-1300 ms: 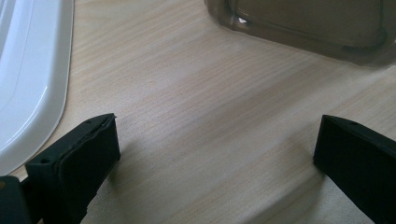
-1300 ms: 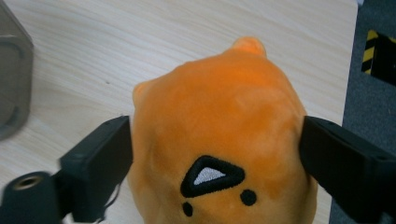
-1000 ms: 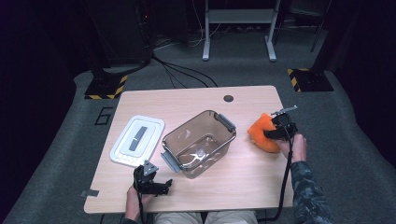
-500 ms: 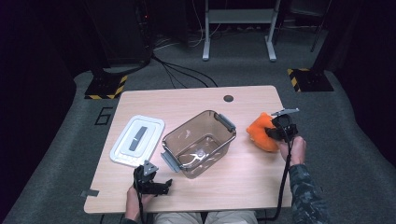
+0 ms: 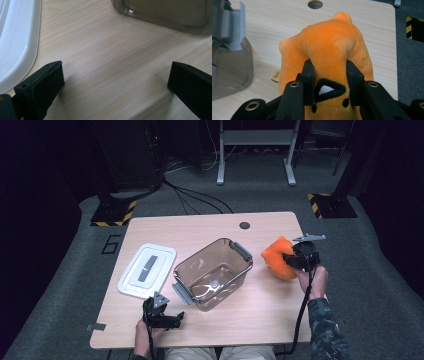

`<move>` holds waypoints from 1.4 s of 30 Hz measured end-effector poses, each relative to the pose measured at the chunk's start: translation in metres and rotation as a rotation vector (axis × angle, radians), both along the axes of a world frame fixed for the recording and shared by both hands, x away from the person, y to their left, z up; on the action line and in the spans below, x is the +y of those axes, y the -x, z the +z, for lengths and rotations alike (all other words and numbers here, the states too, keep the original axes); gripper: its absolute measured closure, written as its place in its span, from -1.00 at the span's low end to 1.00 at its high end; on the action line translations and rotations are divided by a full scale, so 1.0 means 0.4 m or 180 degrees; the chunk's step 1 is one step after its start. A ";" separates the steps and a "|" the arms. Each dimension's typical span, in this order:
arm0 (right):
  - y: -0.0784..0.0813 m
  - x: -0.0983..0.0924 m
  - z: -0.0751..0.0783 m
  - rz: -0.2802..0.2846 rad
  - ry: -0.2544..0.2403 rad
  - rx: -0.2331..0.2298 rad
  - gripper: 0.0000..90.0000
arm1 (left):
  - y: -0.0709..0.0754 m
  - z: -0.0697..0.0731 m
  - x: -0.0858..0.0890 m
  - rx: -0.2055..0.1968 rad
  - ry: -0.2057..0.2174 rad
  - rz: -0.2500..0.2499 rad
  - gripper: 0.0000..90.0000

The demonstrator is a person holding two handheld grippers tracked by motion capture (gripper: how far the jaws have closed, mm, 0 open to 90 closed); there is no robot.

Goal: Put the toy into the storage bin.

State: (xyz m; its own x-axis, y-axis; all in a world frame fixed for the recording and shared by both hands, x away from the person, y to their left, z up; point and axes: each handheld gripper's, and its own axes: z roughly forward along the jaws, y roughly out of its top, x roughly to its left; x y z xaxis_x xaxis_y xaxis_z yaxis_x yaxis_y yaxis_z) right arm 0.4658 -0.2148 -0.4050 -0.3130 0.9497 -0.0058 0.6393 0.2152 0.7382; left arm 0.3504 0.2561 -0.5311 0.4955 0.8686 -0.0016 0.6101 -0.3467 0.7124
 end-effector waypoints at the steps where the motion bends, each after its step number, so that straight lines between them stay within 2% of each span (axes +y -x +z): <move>1: 0.003 0.004 0.010 0.0035 -0.0001 -0.0041 0.47 | 0.000 0.000 0.000 0.0001 0.0001 0.0001 -0.99; 10: 0.014 0.028 0.052 0.0125 -0.0026 -0.0162 0.47 | 0.000 0.000 0.000 -0.0001 0.0003 0.0007 -0.99; 16: 0.022 0.043 0.093 0.0198 0.0012 -0.0259 0.47 | 0.000 0.000 0.000 0.0001 -0.0003 0.0002 -0.99; 29: 0.029 0.067 0.154 0.0265 0.0065 -0.0406 0.47 | 0.001 0.000 0.000 0.0000 -0.0003 0.0005 -0.99; 42: 0.034 0.082 0.188 0.0305 0.0085 -0.0499 0.47 | 0.001 0.000 0.000 0.0003 0.0000 0.0004 -0.99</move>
State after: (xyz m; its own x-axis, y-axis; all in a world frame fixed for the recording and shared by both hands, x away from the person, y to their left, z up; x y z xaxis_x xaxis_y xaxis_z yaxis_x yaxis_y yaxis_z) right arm 0.4524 -0.1818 -0.3298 -0.3953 0.9145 -0.0865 0.4924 0.2904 0.8205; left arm 0.3501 0.2563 -0.5310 0.4944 0.8692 -0.0022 0.6112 -0.3458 0.7119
